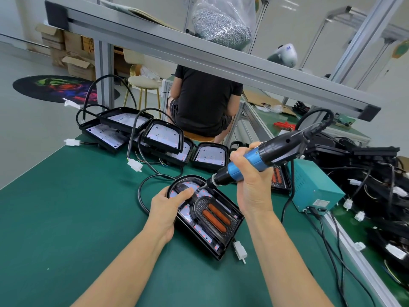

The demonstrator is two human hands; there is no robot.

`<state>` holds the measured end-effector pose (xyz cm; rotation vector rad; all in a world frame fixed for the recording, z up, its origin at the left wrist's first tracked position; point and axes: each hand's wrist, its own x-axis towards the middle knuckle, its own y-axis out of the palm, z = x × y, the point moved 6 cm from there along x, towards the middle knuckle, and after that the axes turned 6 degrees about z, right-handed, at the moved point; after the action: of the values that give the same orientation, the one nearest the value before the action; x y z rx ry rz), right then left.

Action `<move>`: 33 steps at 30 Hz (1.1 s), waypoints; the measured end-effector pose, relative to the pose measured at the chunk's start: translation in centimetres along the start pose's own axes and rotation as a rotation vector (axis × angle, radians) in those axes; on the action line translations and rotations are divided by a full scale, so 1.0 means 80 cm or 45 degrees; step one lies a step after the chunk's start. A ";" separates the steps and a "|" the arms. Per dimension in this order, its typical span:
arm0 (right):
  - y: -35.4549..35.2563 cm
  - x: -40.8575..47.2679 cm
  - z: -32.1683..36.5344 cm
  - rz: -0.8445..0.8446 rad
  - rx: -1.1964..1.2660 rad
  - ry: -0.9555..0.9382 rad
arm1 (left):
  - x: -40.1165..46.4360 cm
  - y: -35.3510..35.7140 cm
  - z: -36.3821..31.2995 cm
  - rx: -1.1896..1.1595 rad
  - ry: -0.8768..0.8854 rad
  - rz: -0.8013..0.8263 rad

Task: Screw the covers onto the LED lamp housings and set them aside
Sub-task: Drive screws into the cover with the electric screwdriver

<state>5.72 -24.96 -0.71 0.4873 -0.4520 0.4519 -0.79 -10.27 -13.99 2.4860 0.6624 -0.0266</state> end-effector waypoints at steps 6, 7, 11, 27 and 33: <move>0.003 -0.002 -0.001 0.067 -0.026 -0.009 | 0.001 0.000 0.001 0.001 -0.004 -0.010; 0.005 -0.003 -0.001 0.086 -0.041 -0.009 | 0.001 0.000 0.001 0.004 -0.003 -0.017; 0.005 -0.005 0.003 0.099 -0.077 -0.026 | 0.000 0.001 0.000 0.006 0.005 -0.026; -0.062 -0.042 0.043 -0.348 0.142 -0.121 | 0.004 -0.008 -0.006 0.402 0.186 -0.103; -0.083 -0.060 0.062 -0.389 0.147 -0.165 | -0.006 -0.013 -0.022 0.958 0.337 -0.120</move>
<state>3.75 -34.32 -1.49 0.6879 -0.4687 0.1527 -1.90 -8.82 -12.98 3.2094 1.0263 0.0238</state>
